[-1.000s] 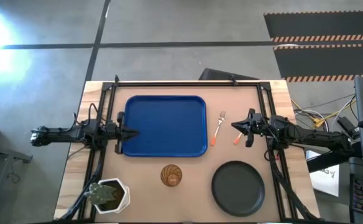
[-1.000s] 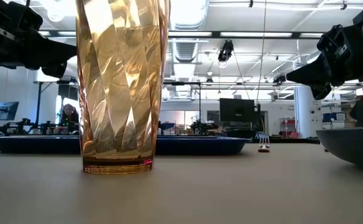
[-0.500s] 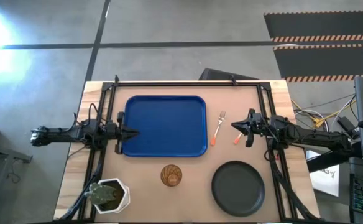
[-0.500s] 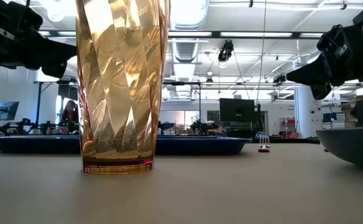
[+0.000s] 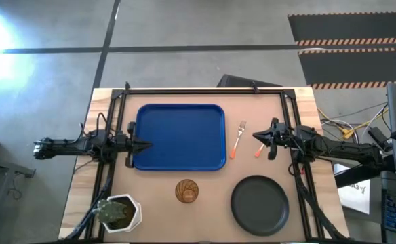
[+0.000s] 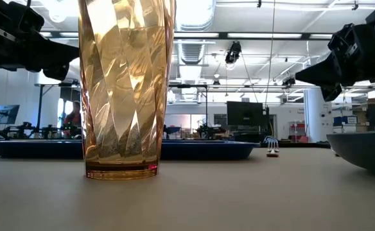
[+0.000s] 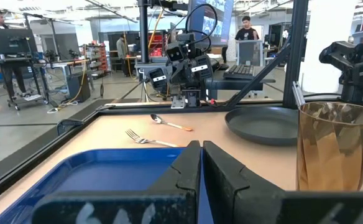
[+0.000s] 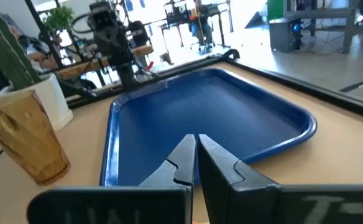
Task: Pick and place plate/cup/fork/spoon on tray
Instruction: Put the orange cup on the top right of the blue tray
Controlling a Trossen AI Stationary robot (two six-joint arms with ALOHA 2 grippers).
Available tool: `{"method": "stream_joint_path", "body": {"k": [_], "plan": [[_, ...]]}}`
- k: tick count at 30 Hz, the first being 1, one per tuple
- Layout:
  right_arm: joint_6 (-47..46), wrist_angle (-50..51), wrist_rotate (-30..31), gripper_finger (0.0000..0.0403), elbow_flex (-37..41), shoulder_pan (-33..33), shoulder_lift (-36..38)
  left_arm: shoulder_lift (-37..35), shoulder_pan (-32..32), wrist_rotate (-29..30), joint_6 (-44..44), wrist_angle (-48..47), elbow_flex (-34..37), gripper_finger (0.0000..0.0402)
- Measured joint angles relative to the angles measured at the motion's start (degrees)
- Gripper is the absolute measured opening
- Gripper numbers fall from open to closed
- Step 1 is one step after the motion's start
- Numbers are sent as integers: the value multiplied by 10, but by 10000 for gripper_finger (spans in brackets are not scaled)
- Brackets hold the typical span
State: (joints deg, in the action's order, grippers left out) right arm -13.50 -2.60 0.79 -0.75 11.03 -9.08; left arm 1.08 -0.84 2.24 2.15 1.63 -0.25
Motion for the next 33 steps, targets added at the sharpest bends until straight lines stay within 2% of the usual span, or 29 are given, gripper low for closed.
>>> {"method": "stream_joint_path", "body": {"k": [7,13,21,25,33], "plan": [[-100,-59,3,9,0,0,0,0,0,0,0,0,0,0],[-189,-153,8,9,-8,0,0,0,0,0,0,0,0,0],[-231,-278,8,9,-23,0,0,0,0,13,42,29,0,0],[-230,-278,13,9,-43,0,-2,0,0,13,42,103,0,0],[-230,-277,13,9,-78,0,-44,3,0,13,42,353,0,0]]}}
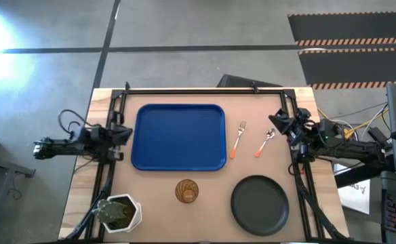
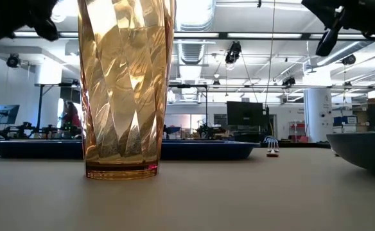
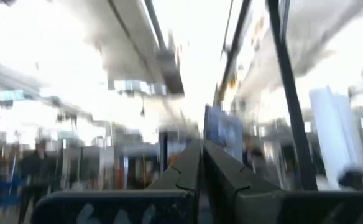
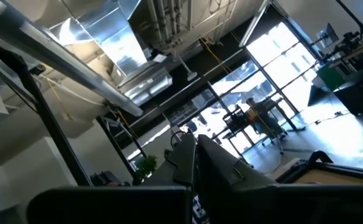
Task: Pick and place plate/cup/fork/spoon on tray
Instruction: Put the orange cup on the top right of the blue tray
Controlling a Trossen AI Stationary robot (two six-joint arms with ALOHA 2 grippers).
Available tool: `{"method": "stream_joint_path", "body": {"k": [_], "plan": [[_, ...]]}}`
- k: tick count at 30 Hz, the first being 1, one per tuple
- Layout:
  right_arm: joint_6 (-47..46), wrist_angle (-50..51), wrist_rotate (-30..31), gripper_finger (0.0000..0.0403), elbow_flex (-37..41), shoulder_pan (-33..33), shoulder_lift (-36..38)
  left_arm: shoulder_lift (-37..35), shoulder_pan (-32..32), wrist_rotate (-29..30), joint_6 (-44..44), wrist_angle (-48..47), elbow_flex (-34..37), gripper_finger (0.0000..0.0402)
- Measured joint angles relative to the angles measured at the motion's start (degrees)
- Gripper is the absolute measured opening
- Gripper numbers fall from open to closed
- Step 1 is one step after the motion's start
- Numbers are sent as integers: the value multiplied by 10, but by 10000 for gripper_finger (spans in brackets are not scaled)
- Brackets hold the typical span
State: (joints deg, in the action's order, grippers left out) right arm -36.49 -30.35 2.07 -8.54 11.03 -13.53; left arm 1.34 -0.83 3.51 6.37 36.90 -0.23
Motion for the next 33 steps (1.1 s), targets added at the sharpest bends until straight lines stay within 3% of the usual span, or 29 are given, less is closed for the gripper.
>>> {"method": "stream_joint_path", "body": {"k": [8,16,24,33], "plan": [[2,0,0,9,-48,0,-66,3,0,60,0,26,-3,0],[6,0,-2,9,-121,0,-125,3,0,62,-73,42,-5,0],[30,41,-40,9,-181,0,-170,3,0,62,-75,45,-5,0],[26,56,-40,9,-220,0,-212,3,0,62,-75,45,-5,0]]}}
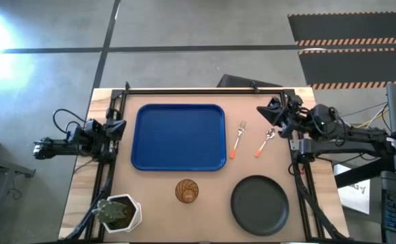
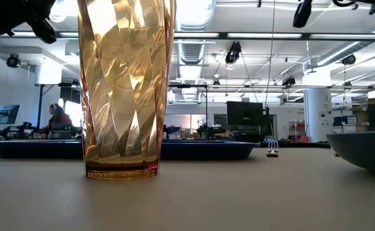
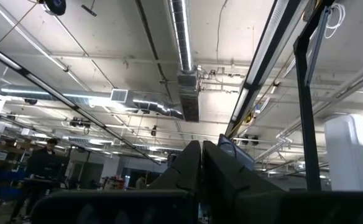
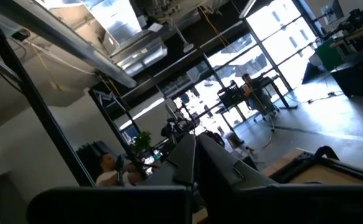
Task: Pick and place plate/cup/fork/spoon on tray
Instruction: Put the orange cup on the top right of the blue tray
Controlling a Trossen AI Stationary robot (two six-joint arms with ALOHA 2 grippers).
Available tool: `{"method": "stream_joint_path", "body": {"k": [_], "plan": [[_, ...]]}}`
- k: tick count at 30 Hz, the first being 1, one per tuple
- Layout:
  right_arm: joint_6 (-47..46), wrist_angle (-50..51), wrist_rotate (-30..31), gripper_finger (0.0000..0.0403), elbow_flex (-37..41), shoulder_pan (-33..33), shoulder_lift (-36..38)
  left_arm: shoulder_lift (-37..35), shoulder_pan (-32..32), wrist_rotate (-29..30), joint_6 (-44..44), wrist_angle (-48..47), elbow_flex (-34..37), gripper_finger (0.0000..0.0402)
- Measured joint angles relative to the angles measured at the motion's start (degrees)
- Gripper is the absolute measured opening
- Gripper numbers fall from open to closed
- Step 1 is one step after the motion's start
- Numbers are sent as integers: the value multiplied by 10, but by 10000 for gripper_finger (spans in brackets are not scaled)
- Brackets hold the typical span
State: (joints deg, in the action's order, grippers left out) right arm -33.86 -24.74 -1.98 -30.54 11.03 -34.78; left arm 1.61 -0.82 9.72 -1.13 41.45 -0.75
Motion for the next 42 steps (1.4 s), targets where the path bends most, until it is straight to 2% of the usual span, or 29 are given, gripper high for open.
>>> {"method": "stream_joint_path", "body": {"k": [6,9,13,17,21,25,28,31,36,42], "plan": [[39,6,-31,9,-53,-2,-40,0,0,0,0,0,0,0],[51,63,-31,13,-100,-2,-61,0,0,0,0,0,-4,0],[70,299,-21,44,-217,-2,-89,0,0,0,1,0,-17,0],[86,507,37,90,-344,-6,-143,0,0,0,5,-25,-33,0],[105,654,76,128,-454,-7,-200,0,0,0,5,-42,-36,0],[105,760,84,150,-527,-7,-256,0,0,2,4,-50,-36,0],[95,815,84,155,-557,-7,-292,0,0,20,3,-67,-40,0],[84,850,79,154,-572,-7,-320,0,0,53,-1,-152,-64,0],[83,836,47,151,-573,-18,-359,9,0,78,-51,-349,-145,0],[80,826,32,152,-585,-44,-402,42,0,79,-36,-443,-252,0]]}}
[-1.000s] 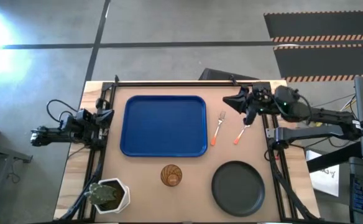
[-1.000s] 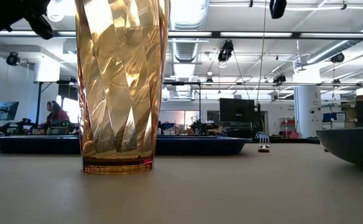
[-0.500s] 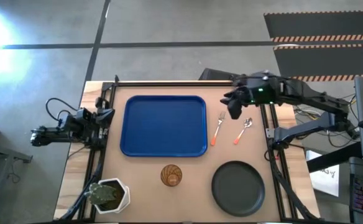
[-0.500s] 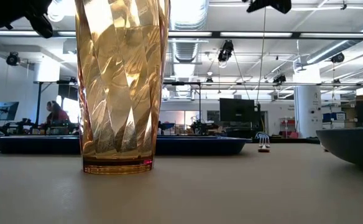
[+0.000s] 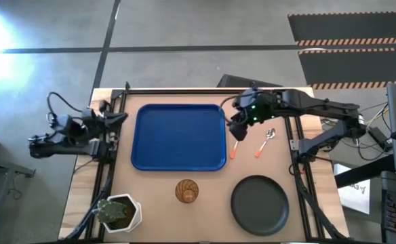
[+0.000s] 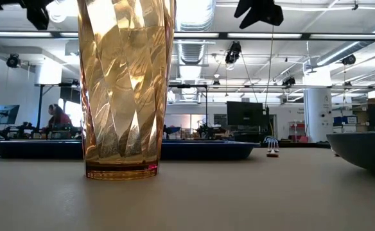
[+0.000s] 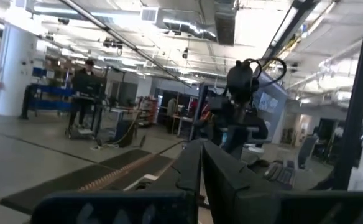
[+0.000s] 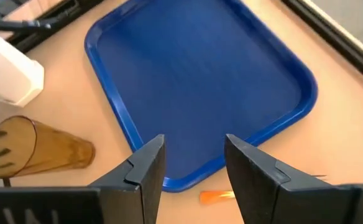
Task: Pick and place plate/cup/fork/spoon on tray
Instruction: Put the orange cup on the top right of the blue tray
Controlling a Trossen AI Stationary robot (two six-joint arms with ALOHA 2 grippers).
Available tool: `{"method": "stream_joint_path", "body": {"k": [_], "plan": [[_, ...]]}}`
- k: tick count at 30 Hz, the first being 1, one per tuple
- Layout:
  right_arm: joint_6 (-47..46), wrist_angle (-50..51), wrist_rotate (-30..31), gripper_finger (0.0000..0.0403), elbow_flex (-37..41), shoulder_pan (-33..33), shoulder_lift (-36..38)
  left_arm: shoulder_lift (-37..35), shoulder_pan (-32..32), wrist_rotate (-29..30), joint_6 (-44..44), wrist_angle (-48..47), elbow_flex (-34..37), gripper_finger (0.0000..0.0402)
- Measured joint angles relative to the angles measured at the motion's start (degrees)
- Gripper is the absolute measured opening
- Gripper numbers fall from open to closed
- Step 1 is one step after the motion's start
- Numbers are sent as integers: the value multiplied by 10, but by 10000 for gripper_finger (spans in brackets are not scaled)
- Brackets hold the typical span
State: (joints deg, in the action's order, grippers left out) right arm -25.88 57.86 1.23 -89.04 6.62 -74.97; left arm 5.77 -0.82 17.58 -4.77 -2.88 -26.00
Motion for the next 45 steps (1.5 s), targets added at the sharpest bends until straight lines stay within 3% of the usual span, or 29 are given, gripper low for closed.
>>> {"method": "stream_joint_path", "body": {"k": [7,15,21,26,32,45], "plan": [[-86,134,-28,151,-23,-49,-39,36,0,0,21,-91,-77,0],[-215,269,-31,151,-23,-139,-85,60,0,0,21,-102,-78,0],[-257,319,-28,151,-23,-186,-127,76,0,-1,21,-101,-76,0],[-248,194,-35,151,-24,-191,-150,84,0,-4,21,-101,-78,0],[-212,-18,-104,151,-26,-191,-159,86,0,-6,20,-102,-75,0],[-177,-120,-118,157,-26,-190,-208,85,0,-8,20,-101,-75,0]]}}
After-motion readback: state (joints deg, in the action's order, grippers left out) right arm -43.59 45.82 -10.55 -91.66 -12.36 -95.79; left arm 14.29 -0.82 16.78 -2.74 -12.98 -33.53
